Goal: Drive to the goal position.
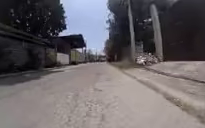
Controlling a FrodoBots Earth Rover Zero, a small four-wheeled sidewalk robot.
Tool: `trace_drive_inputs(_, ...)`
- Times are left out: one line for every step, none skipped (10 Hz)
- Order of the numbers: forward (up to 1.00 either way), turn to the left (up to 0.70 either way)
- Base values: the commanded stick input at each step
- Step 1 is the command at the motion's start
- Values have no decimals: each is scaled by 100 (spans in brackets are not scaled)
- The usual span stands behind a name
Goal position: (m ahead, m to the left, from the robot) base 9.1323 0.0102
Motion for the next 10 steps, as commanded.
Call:
trace_drive_inputs(100, -3)
trace_drive_inputs(100, -3)
trace_drive_inputs(100, -3)
trace_drive_inputs(100, -3)
trace_drive_inputs(100, -3)
trace_drive_inputs(100, -3)
trace_drive_inputs(100, -3)
trace_drive_inputs(100, -3)
trace_drive_inputs(100, -3)
trace_drive_inputs(100, -3)
